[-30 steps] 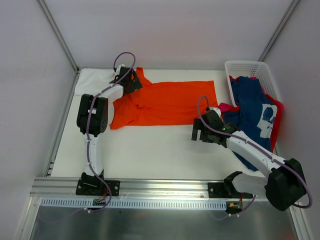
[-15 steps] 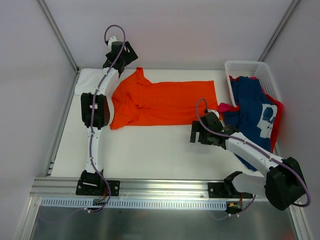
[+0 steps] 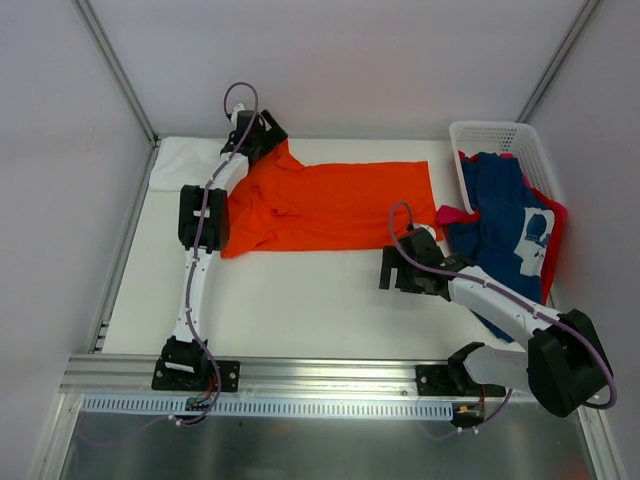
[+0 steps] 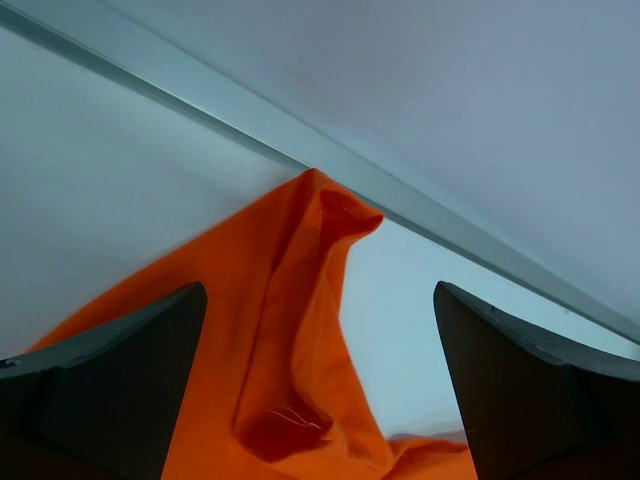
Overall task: Fold and stack the t-shirts
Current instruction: Fold the tshirt
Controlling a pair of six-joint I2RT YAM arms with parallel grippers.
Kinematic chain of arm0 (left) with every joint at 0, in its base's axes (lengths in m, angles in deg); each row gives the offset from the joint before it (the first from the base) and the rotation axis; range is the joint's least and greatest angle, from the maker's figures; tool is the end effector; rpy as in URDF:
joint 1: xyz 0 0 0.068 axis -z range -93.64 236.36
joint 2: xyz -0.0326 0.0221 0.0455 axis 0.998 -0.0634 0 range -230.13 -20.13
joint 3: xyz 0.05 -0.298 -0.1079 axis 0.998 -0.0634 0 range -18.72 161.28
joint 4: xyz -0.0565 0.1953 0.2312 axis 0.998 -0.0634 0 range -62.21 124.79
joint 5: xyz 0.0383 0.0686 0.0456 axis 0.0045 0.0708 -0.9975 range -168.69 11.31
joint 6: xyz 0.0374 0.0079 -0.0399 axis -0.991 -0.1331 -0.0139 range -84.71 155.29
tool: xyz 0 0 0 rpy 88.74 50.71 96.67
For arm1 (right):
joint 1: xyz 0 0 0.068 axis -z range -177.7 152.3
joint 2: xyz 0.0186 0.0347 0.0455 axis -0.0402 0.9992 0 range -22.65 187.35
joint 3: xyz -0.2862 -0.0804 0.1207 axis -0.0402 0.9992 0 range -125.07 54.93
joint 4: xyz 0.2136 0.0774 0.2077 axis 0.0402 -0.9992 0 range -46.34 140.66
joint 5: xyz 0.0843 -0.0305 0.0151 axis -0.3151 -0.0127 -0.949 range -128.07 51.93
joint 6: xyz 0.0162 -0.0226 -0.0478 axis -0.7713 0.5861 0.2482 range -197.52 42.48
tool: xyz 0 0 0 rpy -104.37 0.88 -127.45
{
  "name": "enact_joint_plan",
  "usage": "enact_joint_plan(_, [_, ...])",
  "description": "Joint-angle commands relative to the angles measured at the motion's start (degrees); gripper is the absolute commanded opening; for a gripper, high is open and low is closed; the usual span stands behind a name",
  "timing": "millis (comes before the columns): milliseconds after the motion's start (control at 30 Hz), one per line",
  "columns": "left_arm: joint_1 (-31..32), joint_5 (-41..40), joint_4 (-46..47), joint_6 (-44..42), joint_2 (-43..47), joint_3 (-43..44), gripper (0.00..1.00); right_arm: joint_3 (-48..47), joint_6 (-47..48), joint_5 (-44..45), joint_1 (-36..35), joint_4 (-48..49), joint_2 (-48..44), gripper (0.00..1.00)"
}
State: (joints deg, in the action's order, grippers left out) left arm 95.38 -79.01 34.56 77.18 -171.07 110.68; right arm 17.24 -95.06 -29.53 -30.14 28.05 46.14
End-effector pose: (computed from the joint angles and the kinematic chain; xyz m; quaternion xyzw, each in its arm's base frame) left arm 0.6845 -0.1083 0.1723 -0.2357 0.7936 -0.2389 0.5075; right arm 0.2183 0.1321 0.2155 -0.0999 0.9426 0.0671 0.3114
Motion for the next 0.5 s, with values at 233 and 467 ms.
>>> enact_joint_plan(233, [0.1, 4.5, 8.0, 8.2, -3.0, 1.7, 0.98, 0.5, -0.6, -0.3, 0.3, 2.3, 1.7, 0.99])
enact_joint_plan(467, [0.3, 5.4, 11.7, 9.7, -4.9, 2.3, 0.88, 0.2, -0.6, -0.6, 0.3, 3.8, 4.2, 1.00])
